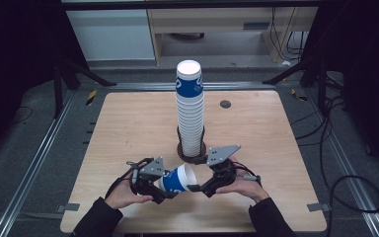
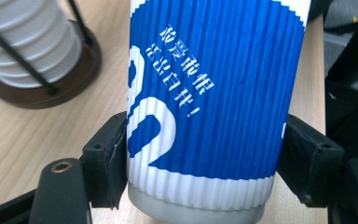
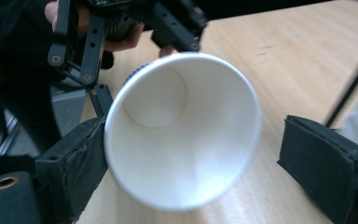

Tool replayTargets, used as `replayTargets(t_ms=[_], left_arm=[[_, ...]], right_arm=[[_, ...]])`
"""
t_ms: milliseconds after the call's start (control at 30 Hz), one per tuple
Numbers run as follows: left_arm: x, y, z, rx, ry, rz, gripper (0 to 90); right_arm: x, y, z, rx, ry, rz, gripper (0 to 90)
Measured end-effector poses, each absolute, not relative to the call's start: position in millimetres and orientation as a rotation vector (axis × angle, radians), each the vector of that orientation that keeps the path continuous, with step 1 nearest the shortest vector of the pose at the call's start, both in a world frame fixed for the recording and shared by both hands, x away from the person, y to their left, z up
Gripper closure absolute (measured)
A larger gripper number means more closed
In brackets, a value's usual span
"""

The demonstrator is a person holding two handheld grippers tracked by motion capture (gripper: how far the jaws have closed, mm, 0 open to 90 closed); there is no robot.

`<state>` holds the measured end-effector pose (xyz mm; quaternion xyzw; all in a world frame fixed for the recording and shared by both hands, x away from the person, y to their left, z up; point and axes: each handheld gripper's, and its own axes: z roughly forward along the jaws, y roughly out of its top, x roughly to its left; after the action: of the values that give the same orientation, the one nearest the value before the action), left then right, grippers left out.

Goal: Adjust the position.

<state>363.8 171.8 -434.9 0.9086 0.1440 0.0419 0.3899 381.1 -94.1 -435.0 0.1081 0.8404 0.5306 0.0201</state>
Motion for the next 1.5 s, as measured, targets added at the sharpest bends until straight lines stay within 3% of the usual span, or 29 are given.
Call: replayTargets(t_ms=[267, 533, 1233, 1500], left_arm=[[367, 184, -425, 2.163, 0.435, 0.129, 25.8], [357, 173, -422, 2.123, 0.406, 0.160, 25.8], [349, 157, -426, 2.160, 0.343, 0.157, 25.2], [355, 160, -430, 2.225, 0.385, 0.111, 17.6]], right_arm=[[386, -105, -430, 0.420, 2.533, 1.707, 8.9], [383, -98, -429, 0.427, 2.526, 1.806, 10.0], [381, -85, -436, 0.407, 2.614, 1.882, 16.0], [379, -91, -431, 0.363, 2.609, 1.748, 16.4]])
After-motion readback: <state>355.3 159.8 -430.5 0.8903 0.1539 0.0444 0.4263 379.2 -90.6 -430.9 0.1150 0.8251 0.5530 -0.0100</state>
